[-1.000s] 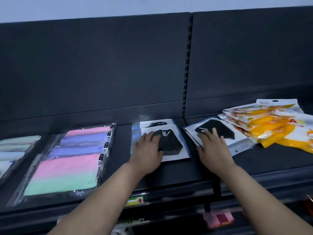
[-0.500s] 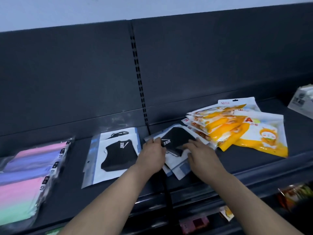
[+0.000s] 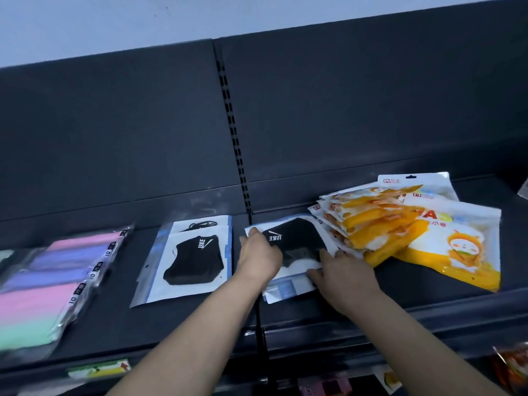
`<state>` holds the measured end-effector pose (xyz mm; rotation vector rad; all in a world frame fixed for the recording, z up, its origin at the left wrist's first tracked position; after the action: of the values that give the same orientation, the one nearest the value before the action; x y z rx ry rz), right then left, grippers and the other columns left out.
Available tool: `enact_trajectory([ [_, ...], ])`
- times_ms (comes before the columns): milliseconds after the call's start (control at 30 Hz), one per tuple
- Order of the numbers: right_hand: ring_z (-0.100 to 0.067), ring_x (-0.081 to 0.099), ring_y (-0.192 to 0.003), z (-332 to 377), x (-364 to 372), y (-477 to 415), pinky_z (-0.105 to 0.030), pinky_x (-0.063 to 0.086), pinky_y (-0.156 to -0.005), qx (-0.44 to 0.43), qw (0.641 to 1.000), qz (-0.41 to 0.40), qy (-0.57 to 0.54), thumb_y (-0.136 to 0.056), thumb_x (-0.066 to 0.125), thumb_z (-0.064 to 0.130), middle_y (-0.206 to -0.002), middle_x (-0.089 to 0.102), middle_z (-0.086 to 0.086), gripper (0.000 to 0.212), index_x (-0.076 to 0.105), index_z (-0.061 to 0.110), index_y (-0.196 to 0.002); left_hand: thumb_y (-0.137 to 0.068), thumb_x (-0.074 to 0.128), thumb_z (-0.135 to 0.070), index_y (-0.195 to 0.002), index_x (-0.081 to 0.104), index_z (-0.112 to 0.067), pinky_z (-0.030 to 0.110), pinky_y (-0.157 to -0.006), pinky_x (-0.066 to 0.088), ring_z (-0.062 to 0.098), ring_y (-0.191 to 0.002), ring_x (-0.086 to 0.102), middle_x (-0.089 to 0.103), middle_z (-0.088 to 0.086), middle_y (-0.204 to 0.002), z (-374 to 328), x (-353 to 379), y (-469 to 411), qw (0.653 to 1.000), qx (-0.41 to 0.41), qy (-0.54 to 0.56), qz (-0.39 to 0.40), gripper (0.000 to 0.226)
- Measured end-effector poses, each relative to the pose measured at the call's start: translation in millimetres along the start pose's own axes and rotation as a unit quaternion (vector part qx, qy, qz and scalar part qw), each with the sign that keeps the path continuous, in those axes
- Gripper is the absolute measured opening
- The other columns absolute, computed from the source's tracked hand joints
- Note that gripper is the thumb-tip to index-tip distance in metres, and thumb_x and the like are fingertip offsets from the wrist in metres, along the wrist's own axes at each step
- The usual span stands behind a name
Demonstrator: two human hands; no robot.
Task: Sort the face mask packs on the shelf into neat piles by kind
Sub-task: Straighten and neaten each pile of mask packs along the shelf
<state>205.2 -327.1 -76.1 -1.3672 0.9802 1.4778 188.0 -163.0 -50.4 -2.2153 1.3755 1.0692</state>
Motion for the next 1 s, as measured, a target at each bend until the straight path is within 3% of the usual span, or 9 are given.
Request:
enact_trajectory([
  [100,-0.026,0.051,-0.111,-3.2,-7.1,2.2,-0.033,0.043,-0.081,-0.028,0.999,-0.022,-0.001,-0.093,0.039,0.054,-0.114,0.06,-0.008,0.047,0.055,0.019,-0.12,-0.085,0.05,-0.007,-0.127,0.04,-0.008,0.035,-0.077,0.046,0.036,-0.108,0.056,0.051,0.016,-0.132,1.1,1.3,-1.6,0.998,-0.025,0.043,-0.041,0.044],
  [233,-0.022,0.05,-0.112,-8.3,-17.2,4.0,-0.033,0.043,-0.077,-0.048,0.997,-0.057,-0.031,-0.093,0.039,0.051,-0.115,0.059,-0.004,0.043,0.059,0.021,-0.117,-0.08,0.06,-0.009,-0.116,0.046,-0.009,0.035,-0.078,0.053,0.029,-0.093,0.062,0.063,0.008,-0.105,8.0,-8.2,-10.2,0.984,-0.057,0.143,-0.089,0.038],
  [367,-0.022,0.052,-0.113,3.6,-32.8,2.3,-0.033,0.044,-0.078,-0.089,0.987,-0.12,-0.055,-0.096,0.039,0.036,-0.123,0.058,0.0,0.036,0.055,0.025,-0.126,-0.085,0.057,-0.011,-0.108,0.053,-0.017,0.035,-0.089,0.053,0.026,-0.093,0.062,0.064,0.002,-0.103,26.5,-41.0,-17.3,0.977,-0.067,0.171,-0.108,0.024],
  [500,-0.022,0.047,-0.12,47.8,-32.7,6.0,-0.034,0.044,-0.094,-0.183,0.968,-0.111,-0.133,-0.097,0.04,0.019,-0.136,0.049,-0.002,0.042,0.044,0.021,-0.139,-0.088,0.055,-0.004,-0.115,0.061,-0.021,0.029,-0.073,0.05,0.021,-0.088,0.063,0.067,0.001,-0.098,51.7,-107.4,-18.7,0.986,-0.009,0.138,-0.091,0.032],
  [567,-0.021,0.043,-0.128,77.5,-30.2,12.3,-0.034,0.042,-0.1,-0.231,0.954,-0.105,-0.16,-0.096,0.043,0.016,-0.143,0.043,-0.001,0.046,0.042,0.02,-0.142,-0.089,0.053,-0.003,-0.123,0.061,-0.021,0.03,-0.087,0.051,0.018,-0.101,0.064,0.068,-0.002,-0.108,61.2,-137.0,-21.4,0.994,0.041,0.077,-0.059,0.039],
  [633,-0.019,0.042,-0.129,106.8,-26.5,19.8,-0.035,0.04,-0.103,-0.268,0.943,-0.096,-0.175,-0.096,0.046,0.019,-0.143,0.042,0.002,0.044,0.044,0.023,-0.14,-0.089,0.052,-0.01,-0.133,0.053,-0.033,0.038,-0.103,0.043,0.017,-0.12,0.055,0.063,-0.007,-0.125,65.8,-159.5,-30.1,0.989,0.098,-0.082,-0.076,0.05],
  [767,-0.01,0.053,-0.114,149.1,-12.6,31.3,-0.03,0.045,-0.094,-0.297,0.933,-0.04,-0.2,-0.096,0.047,0.028,-0.127,0.055,0.011,0.033,0.055,0.03,-0.127,-0.092,0.053,-0.032,-0.139,0.041,-0.043,0.049,-0.106,0.03,0.025,-0.128,0.034,0.046,-0.005,-0.138,63.1,-159.8,-26.4,0.9,0.162,-0.383,-0.133,0.05],
  [867,-0.02,0.055,-0.114,155.5,-11.8,24.5,-0.035,0.048,-0.09,-0.248,0.945,-0.106,-0.185,-0.09,0.053,0.02,-0.123,0.061,0.006,0.03,0.064,0.027,-0.118,-0.094,0.046,-0.046,-0.13,0.05,-0.03,0.042,-0.093,0.038,0.028,-0.123,0.042,0.052,0.003,-0.132,81.0,-124.1,-8.1,0.897,0.122,-0.42,-0.065,0.04],
  [1000,-0.031,0.029,-0.141,163.4,3.5,10.7,-0.041,0.034,-0.109,-0.168,0.977,-0.065,-0.117,-0.096,0.048,0.032,-0.151,0.036,-0.004,0.037,0.052,0.026,-0.132,-0.084,0.035,-0.075,-0.143,0.035,-0.027,0.045,-0.096,0.035,0.029,-0.126,0.039,0.042,0.003,-0.142,112.7,-93.0,9.8,0.892,0.095,-0.437,0.063,0.076],
])
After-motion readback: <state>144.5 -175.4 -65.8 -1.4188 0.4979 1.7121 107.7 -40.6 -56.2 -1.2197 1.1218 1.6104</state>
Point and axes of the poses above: each hand's wrist, its own y-axis away from the middle knuckle, its own x-axis out of the palm, z = x × y, the point moved 6 cm from there along -y, towards the middle knuckle
